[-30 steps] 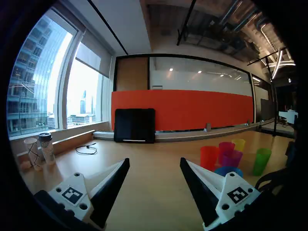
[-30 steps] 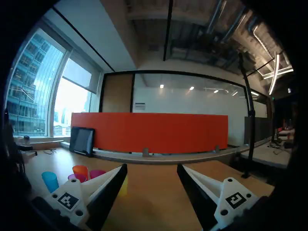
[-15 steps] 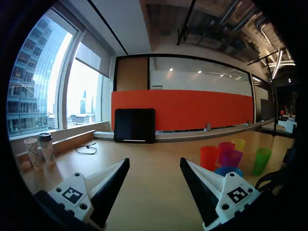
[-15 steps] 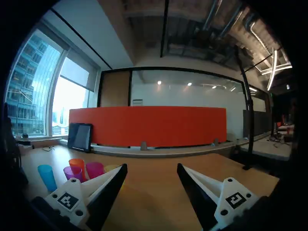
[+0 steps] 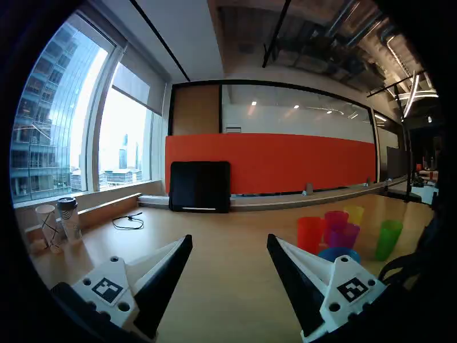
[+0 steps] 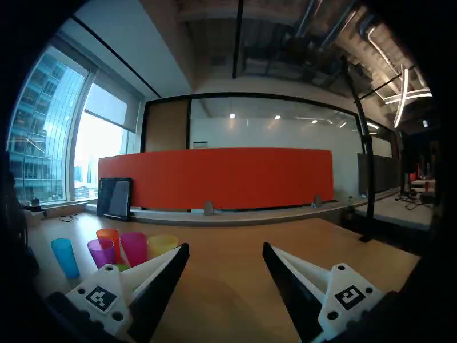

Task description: Pour water

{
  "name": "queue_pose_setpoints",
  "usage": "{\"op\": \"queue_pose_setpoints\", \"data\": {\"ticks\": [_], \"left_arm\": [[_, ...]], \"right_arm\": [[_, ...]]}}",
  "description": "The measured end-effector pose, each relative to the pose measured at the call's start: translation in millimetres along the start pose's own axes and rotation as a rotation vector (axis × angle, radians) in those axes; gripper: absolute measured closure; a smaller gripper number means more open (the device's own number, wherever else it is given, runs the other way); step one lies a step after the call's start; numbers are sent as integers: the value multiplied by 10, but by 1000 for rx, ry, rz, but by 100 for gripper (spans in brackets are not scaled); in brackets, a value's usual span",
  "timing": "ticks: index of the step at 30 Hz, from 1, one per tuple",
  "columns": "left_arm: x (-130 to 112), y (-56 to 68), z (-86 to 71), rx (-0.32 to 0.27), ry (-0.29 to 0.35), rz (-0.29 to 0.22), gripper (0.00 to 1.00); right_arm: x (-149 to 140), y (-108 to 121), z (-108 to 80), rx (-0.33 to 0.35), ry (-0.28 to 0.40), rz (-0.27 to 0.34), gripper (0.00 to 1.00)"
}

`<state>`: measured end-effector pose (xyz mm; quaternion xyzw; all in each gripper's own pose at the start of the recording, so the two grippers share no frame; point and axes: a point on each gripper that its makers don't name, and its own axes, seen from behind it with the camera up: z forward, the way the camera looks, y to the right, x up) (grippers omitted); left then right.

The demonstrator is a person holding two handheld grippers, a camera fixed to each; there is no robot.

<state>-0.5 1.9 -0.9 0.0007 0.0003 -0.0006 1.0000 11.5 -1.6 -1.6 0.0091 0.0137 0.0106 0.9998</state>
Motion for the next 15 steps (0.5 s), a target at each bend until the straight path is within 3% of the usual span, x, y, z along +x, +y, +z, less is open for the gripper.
{"op": "queue_pose_setpoints", "data": {"ticks": [15], "left_arm": [[5,2,-5,0,0,1,3]], "right_arm": [[-102,-17,15,-2,-27,-22,0]]}}
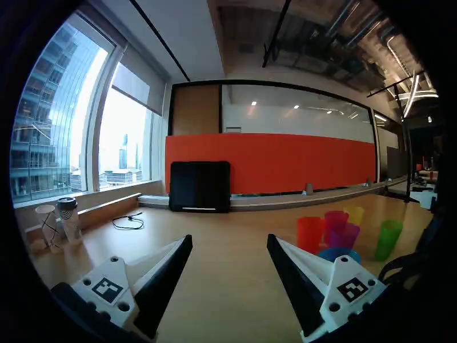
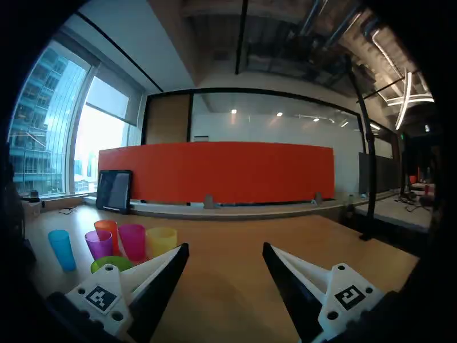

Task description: Pour water

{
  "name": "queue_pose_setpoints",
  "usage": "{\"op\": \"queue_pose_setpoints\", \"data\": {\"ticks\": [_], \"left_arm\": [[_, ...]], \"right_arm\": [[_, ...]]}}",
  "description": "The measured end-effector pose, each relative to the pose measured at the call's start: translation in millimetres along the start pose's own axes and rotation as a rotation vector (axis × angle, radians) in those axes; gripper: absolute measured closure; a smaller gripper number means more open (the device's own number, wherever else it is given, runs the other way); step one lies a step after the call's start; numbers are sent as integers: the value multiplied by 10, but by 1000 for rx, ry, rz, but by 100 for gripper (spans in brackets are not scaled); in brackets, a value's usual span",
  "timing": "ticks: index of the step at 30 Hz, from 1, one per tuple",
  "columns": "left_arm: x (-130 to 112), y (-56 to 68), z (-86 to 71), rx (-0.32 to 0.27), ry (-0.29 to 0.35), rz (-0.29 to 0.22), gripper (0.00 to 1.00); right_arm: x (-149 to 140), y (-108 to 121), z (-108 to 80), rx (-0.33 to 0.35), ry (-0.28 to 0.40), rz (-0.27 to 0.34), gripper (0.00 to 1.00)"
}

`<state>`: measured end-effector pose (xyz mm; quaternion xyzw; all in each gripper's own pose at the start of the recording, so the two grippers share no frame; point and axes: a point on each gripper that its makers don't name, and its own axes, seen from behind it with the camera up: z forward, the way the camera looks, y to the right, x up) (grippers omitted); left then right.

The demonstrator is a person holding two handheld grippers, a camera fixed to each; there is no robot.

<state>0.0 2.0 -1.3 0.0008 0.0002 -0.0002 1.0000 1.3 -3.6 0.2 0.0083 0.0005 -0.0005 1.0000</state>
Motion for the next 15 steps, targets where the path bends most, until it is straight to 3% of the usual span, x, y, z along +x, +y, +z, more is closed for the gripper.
{"op": "queue_pose_setpoints", "data": {"ticks": [15], "left_arm": [[-3,3,1,0,0,-1,3]], "right_arm": [[2,-10,-21,2,0,1,0]]}}
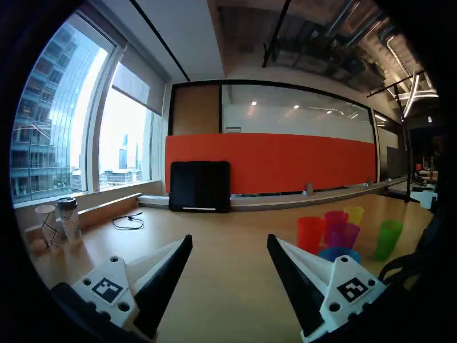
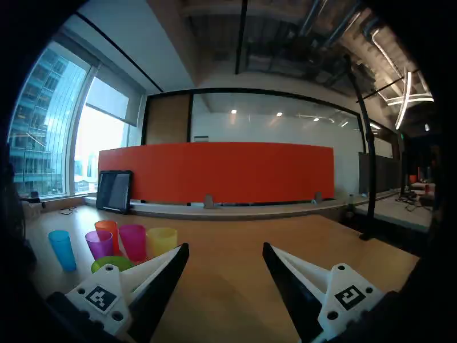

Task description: Pour water

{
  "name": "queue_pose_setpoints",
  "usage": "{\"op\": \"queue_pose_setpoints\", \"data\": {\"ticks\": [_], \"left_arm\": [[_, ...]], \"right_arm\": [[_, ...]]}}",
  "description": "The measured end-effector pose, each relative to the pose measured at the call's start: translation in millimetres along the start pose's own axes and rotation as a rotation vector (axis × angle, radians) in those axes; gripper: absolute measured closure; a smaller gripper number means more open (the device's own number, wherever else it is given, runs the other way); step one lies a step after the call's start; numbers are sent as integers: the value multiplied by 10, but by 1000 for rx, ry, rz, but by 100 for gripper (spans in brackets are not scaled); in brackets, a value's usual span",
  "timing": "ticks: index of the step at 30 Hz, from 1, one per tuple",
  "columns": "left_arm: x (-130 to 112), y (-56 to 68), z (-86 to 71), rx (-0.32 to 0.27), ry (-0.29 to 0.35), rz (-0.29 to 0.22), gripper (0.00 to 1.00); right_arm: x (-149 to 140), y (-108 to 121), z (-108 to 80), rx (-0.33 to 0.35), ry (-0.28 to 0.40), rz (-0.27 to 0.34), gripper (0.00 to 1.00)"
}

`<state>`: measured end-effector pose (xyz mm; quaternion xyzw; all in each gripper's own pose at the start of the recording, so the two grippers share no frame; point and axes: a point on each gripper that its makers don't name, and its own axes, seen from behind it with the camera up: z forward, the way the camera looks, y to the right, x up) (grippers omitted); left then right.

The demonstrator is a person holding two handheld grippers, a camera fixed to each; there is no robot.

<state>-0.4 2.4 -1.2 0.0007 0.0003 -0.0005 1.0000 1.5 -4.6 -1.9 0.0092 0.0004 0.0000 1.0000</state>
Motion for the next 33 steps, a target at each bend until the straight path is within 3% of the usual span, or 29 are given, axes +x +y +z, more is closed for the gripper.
{"op": "queue_pose_setpoints", "data": {"ticks": [33], "left_arm": [[-2,-10,1,0,0,0,3]], "right_arm": [[-19,15,9,-5,-2,1,0]]}}
